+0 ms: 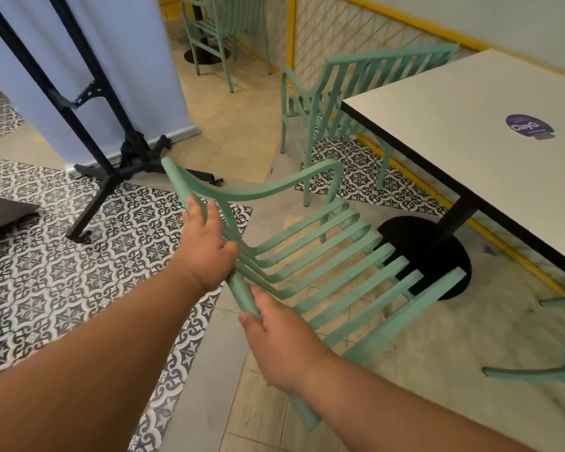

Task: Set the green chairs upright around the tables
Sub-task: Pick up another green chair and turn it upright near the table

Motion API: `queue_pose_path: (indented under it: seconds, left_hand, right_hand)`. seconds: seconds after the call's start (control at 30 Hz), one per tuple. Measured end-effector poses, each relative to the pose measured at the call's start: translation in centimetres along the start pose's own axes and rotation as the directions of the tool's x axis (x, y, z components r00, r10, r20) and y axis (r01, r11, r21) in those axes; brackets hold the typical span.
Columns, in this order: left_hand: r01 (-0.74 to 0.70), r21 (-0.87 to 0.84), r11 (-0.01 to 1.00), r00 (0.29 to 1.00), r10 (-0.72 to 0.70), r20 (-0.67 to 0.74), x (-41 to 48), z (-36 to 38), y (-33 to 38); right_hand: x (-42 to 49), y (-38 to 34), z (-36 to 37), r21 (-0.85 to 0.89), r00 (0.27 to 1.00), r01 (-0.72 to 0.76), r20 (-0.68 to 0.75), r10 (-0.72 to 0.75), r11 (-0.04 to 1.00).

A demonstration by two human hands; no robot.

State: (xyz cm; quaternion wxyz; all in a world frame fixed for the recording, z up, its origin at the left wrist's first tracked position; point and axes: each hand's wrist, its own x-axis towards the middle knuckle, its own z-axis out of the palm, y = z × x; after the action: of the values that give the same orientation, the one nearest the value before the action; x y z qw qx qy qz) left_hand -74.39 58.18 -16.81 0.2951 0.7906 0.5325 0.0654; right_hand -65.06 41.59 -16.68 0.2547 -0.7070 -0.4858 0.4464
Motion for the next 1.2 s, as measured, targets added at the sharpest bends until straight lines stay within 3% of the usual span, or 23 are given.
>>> queue_pose_path:
  seconds: [0.1, 0.23, 0.37, 0.47, 0.77, 1.2]
  left_hand:
    - [-0.010, 0.056, 0.998, 0.998, 0.006, 0.060, -2.8, -1.7, 0.8]
    - [-0.074, 0.126, 0.989, 0.997, 0.077, -0.018, -7.2, -7.7, 0.1]
    - [-0.167, 0.252, 0.953, 0.986, 0.167, 0.020, -10.6, -14.1, -1.5]
    - [-0.219, 0.323, 0.921, 0.973, 0.232, 0.000, -10.9, -17.3, -2.2]
    - [-0.324, 0.447, 0.834, 0.946, 0.278, 0.166, -8.1, -23.0, -6.0]
    - [-0.395, 0.492, 0.776, 0.916, 0.288, 0.280, 12.4, -27.1, -5.9]
  right_hand:
    - [-0.2, -0.6, -0.7, -0.054, 0.999, -0.027, 0.037, 0.029, 0.998]
    - [-1.5, -3.6, -3.4, -0.261, 0.998, -0.064, -0.014, 0.062, 0.963]
    - [-3.3, -8.7, -5.0, -0.615, 0.990, -0.011, -0.116, -0.077, 0.788]
    - [-2.4, -11.4, -5.6, -0.722, 0.981, -0.058, -0.170, -0.095, 0.690]
    - [-0.5, -14.6, -3.8, -0.681, 0.962, -0.266, -0.235, 0.140, 0.683]
    - [17.2, -15.0, -10.4, -0.602, 0.939, -0.334, -0.275, 0.204, 0.725]
